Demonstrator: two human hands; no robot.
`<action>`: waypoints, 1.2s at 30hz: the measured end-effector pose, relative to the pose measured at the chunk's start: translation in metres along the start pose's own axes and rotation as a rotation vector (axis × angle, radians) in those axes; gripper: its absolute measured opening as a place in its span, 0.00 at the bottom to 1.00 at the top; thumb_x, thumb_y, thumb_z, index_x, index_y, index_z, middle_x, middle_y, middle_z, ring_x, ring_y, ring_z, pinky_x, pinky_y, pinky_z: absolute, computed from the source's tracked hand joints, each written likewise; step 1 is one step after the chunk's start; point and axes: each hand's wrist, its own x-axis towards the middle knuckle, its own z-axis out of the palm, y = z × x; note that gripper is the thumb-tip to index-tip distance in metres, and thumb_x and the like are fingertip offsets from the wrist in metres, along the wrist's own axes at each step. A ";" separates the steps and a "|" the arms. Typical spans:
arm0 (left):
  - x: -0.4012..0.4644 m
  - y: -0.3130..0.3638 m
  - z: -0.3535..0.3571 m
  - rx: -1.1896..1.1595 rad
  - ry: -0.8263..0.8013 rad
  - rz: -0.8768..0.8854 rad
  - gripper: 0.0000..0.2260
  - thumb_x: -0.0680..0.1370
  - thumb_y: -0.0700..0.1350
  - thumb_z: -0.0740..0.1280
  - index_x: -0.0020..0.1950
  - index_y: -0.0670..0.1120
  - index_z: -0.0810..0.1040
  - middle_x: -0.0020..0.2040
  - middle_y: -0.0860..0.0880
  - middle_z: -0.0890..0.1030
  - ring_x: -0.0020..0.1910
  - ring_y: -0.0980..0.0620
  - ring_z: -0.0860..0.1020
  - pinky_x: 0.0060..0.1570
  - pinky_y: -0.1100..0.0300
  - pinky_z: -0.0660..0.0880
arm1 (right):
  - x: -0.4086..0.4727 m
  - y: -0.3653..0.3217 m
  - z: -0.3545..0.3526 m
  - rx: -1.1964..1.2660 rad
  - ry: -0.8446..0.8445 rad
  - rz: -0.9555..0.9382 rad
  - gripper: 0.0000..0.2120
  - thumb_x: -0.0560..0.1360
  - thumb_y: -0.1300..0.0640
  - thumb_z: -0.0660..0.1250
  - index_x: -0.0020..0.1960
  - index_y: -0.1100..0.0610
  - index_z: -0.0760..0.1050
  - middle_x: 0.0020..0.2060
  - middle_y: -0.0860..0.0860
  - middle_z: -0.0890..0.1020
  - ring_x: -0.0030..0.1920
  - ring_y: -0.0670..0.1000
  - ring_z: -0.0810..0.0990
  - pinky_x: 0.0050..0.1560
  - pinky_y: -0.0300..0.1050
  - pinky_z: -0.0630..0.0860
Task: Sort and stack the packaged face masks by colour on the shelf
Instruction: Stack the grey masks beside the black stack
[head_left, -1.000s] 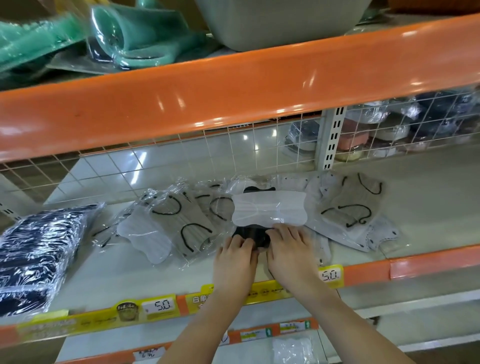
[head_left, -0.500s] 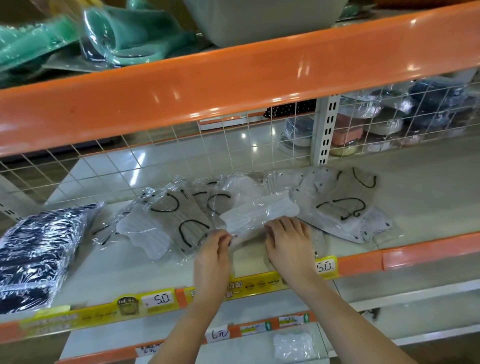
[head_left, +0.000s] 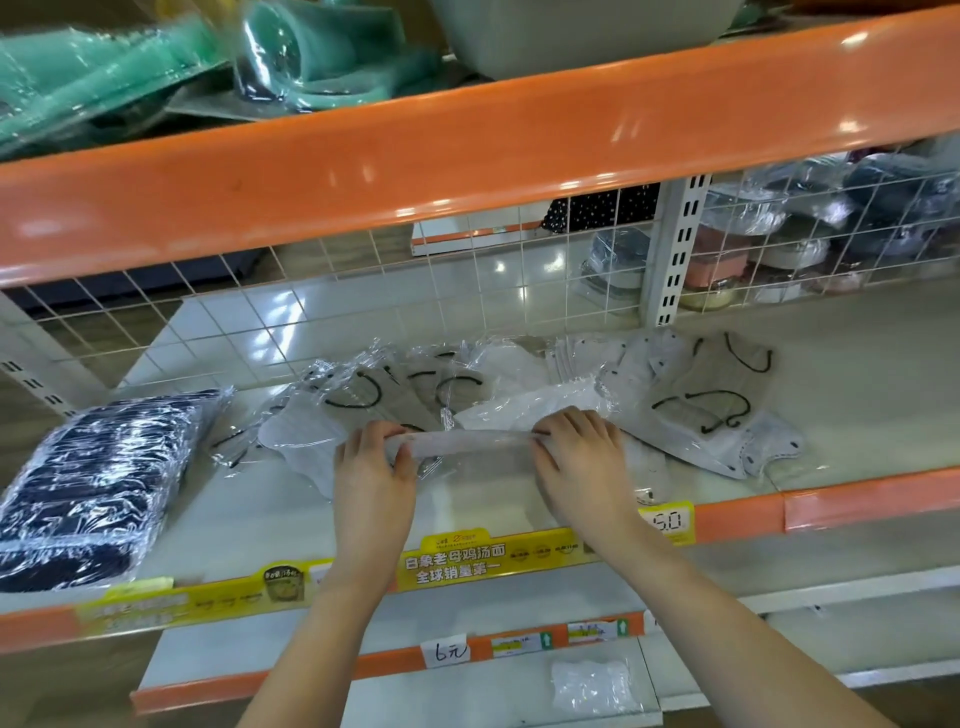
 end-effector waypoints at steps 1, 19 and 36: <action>0.001 0.000 -0.004 0.076 -0.003 0.049 0.08 0.75 0.36 0.68 0.54 0.40 0.78 0.50 0.41 0.79 0.51 0.40 0.74 0.49 0.54 0.68 | 0.003 -0.005 -0.002 0.013 0.010 -0.013 0.08 0.72 0.52 0.60 0.41 0.54 0.76 0.38 0.48 0.78 0.41 0.54 0.77 0.44 0.49 0.70; 0.036 -0.072 -0.086 0.286 0.141 0.520 0.12 0.77 0.47 0.63 0.42 0.42 0.83 0.39 0.48 0.82 0.39 0.45 0.77 0.35 0.55 0.76 | 0.042 -0.118 0.008 0.250 -0.322 -0.081 0.06 0.76 0.57 0.65 0.51 0.56 0.79 0.47 0.52 0.81 0.51 0.56 0.78 0.51 0.52 0.73; 0.065 -0.237 -0.224 0.435 0.248 0.371 0.14 0.75 0.45 0.60 0.44 0.41 0.83 0.38 0.43 0.82 0.34 0.41 0.79 0.32 0.55 0.74 | 0.031 -0.307 0.095 0.226 -0.406 -0.317 0.11 0.77 0.56 0.59 0.53 0.52 0.79 0.49 0.49 0.80 0.52 0.54 0.78 0.49 0.49 0.73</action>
